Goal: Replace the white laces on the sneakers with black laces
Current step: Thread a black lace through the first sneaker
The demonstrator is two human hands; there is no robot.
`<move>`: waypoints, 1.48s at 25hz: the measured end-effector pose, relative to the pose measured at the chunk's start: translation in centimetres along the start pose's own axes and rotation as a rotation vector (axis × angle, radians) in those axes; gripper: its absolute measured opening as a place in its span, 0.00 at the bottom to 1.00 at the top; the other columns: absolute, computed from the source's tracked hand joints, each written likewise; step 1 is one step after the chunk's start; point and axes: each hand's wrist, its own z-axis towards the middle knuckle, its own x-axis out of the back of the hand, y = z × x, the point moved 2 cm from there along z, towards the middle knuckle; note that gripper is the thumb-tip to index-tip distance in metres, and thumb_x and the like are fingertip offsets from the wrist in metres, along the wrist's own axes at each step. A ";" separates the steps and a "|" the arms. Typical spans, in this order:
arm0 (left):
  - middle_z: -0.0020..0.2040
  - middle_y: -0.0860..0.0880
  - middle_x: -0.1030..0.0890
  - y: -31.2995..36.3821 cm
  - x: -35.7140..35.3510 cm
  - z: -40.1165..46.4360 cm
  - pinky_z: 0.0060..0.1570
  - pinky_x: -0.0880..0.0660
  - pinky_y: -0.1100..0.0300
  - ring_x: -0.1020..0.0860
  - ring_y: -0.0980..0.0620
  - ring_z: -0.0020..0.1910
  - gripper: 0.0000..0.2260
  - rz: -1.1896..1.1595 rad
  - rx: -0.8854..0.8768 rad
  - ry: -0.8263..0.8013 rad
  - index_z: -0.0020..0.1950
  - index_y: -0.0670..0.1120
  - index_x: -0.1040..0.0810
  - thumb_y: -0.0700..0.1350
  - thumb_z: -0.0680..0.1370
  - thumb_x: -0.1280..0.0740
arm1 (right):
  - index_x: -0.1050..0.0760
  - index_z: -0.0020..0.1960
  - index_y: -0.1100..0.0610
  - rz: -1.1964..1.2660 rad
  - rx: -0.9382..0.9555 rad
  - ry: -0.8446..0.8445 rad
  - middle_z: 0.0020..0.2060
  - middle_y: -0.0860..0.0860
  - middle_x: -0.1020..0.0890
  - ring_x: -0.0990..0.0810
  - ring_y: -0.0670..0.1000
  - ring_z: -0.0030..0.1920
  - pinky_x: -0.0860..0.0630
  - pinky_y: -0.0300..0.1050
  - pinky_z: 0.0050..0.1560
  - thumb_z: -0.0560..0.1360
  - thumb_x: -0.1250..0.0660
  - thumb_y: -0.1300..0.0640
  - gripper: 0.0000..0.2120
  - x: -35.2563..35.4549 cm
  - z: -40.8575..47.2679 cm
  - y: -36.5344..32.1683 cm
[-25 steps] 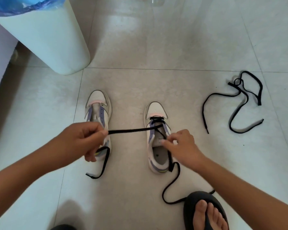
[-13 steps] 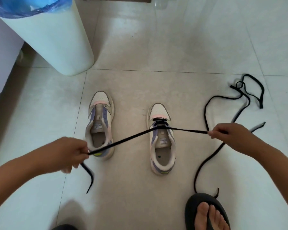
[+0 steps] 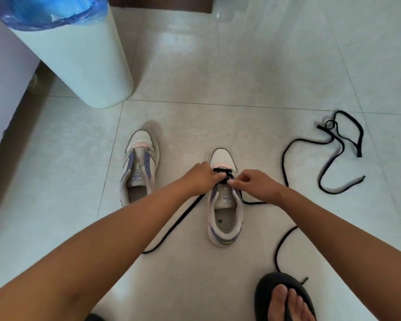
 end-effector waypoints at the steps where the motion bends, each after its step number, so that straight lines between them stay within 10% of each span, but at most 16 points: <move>1: 0.41 0.38 0.25 -0.2 -0.3 0.6 0.32 0.36 0.61 0.27 0.40 0.41 0.19 0.020 0.049 -0.090 0.44 0.39 0.25 0.55 0.79 0.39 | 0.29 0.42 0.58 0.025 0.010 0.003 0.36 0.50 0.27 0.31 0.48 0.37 0.36 0.40 0.36 0.75 0.33 0.47 0.14 0.1 0.2 0.0; 7: 0.38 0.48 0.23 -1.7 0.1 0.6 0.44 0.32 0.58 0.26 0.52 0.38 0.15 -0.239 0.066 -0.278 0.39 0.45 0.25 0.53 0.80 0.40 | 0.29 0.40 0.56 0.011 0.060 -0.019 0.37 0.50 0.26 0.30 0.48 0.39 0.34 0.39 0.38 0.76 0.33 0.52 0.10 0.5 0.9 -0.1; 11: 0.30 0.49 0.24 -2.1 2.4 -1.8 0.50 0.24 0.54 0.23 0.53 0.31 0.12 -0.601 -0.008 -0.241 0.41 0.42 0.23 0.45 0.81 0.40 | 0.24 0.56 0.53 -0.187 0.298 0.080 0.50 0.47 0.23 0.26 0.49 0.53 0.29 0.45 0.55 0.74 0.32 0.51 0.12 1.2 0.7 -1.3; 15: 0.30 0.49 0.22 -2.4 4.7 -4.3 0.48 0.20 0.55 0.22 0.52 0.33 0.12 -0.541 -0.074 -0.254 0.43 0.41 0.21 0.45 0.80 0.38 | 0.20 0.52 0.56 -0.304 0.558 0.216 0.44 0.51 0.19 0.24 0.50 0.46 0.27 0.47 0.47 0.77 0.36 0.53 0.10 -1.2 -0.4 -4.9; 20: 0.34 0.48 0.19 -5.2 8.5 -8.2 0.38 0.25 0.66 0.20 0.52 0.35 0.10 -0.468 -0.064 -0.260 0.45 0.41 0.20 0.44 0.80 0.38 | 0.20 0.42 0.62 0.165 0.150 0.393 0.36 0.52 0.18 0.21 0.52 0.40 0.28 0.42 0.43 0.76 0.37 0.58 0.10 1.3 2.3 -2.5; 24: 0.37 0.48 0.17 -8.2 8.0 -10.6 0.48 0.24 0.53 0.19 0.49 0.37 0.08 -0.359 -0.005 -0.344 0.45 0.43 0.19 0.43 0.79 0.37 | 0.20 0.44 0.64 0.343 -0.153 0.349 0.40 0.58 0.18 0.22 0.54 0.42 0.28 0.41 0.39 0.75 0.34 0.60 0.07 2.9 4.0 0.9; 28: 0.35 0.48 0.18 -7.3 7.3 -10.2 0.37 0.23 0.63 0.20 0.51 0.33 0.08 -0.447 0.013 -0.312 0.46 0.41 0.20 0.41 0.80 0.37 | 0.28 0.66 0.55 -0.319 0.455 0.278 0.63 0.54 0.24 0.28 0.56 0.64 0.34 0.48 0.65 0.70 0.29 0.54 0.26 0.5 1.4 -3.4; 32: 0.35 0.46 0.18 -5.3 6.6 -9.6 0.39 0.21 0.62 0.19 0.51 0.32 0.08 -0.465 -0.026 -0.331 0.45 0.40 0.20 0.41 0.80 0.37 | 0.19 0.51 0.56 -0.484 1.098 0.221 0.43 0.53 0.16 0.18 0.56 0.47 0.23 0.51 0.50 0.72 0.38 0.50 0.15 -4.3 -2.7 -8.6; 35: 0.36 0.46 0.18 -5.6 6.4 -9.6 0.36 0.23 0.65 0.19 0.52 0.31 0.08 -0.483 -0.003 -0.331 0.45 0.40 0.20 0.41 0.80 0.37 | 0.18 0.46 0.60 -0.498 0.986 0.350 0.33 0.56 0.18 0.19 0.58 0.35 0.21 0.52 0.36 0.75 0.42 0.53 0.16 -2.7 -1.8 -8.8; 37: 0.37 0.47 0.18 -6.5 5.9 -9.8 0.32 0.26 0.68 0.19 0.54 0.31 0.08 -0.456 0.024 -0.341 0.46 0.40 0.21 0.42 0.80 0.38 | 0.20 0.56 0.58 -0.432 0.665 0.408 0.44 0.58 0.17 0.19 0.60 0.46 0.23 0.53 0.46 0.78 0.41 0.54 0.14 -0.1 -0.7 -7.8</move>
